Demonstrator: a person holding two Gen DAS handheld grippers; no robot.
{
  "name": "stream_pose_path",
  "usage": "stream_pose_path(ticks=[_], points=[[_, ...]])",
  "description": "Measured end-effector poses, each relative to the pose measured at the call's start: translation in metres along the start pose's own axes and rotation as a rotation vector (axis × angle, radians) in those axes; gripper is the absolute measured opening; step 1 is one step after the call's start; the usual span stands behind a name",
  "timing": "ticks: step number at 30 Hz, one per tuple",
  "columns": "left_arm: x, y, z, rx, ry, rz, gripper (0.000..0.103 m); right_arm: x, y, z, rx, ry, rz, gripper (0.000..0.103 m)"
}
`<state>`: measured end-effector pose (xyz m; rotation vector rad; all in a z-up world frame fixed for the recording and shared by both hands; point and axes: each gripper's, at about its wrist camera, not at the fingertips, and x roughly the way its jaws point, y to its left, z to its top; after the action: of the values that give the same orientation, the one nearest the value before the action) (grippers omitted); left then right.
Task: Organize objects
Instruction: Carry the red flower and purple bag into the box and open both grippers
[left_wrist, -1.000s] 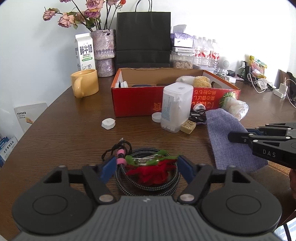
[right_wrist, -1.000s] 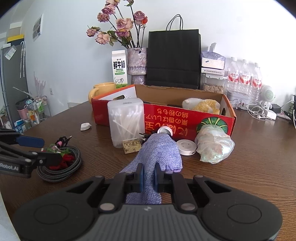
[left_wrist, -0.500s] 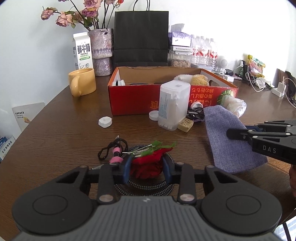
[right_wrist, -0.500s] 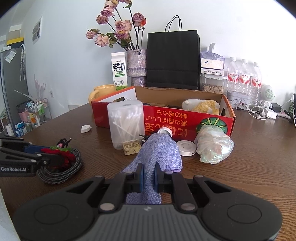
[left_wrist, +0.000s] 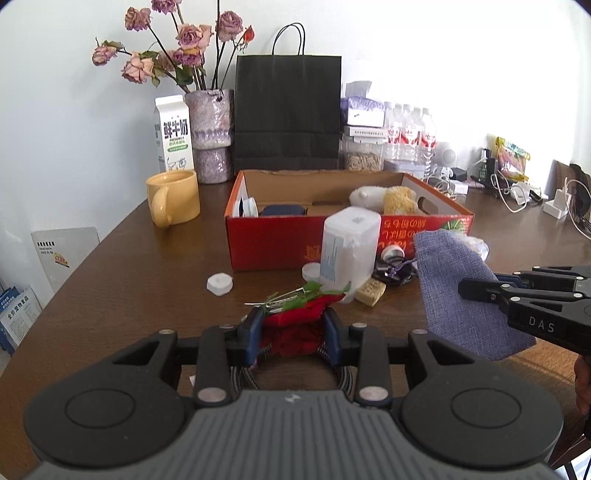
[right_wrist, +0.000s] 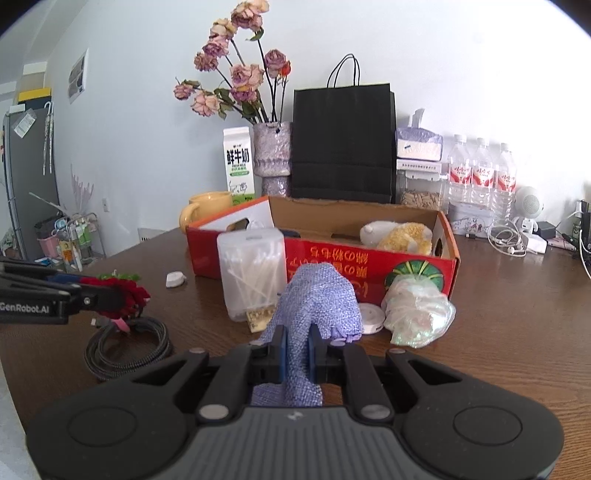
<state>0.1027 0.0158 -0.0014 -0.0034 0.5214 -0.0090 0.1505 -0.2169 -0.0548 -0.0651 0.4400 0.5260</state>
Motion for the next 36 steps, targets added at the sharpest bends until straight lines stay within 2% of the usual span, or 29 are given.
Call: stream_pose_path(ticks=[15,27,36], points=[[0.007,-0.007,0.061,-0.016,-0.152,-0.019,0.035,0.0,-0.007,0.068,-0.017,-0.148,-0.003,0.01],[0.044,-0.01,0.114,-0.022,-0.234,-0.016,0.035,0.054,-0.02,0.118,-0.019,-0.177,-0.022,0.01],[0.098,-0.007,0.138,-0.025,-0.214,-0.002,0.035,0.111,-0.027,0.138,-0.019,-0.148,-0.014,0.01]])
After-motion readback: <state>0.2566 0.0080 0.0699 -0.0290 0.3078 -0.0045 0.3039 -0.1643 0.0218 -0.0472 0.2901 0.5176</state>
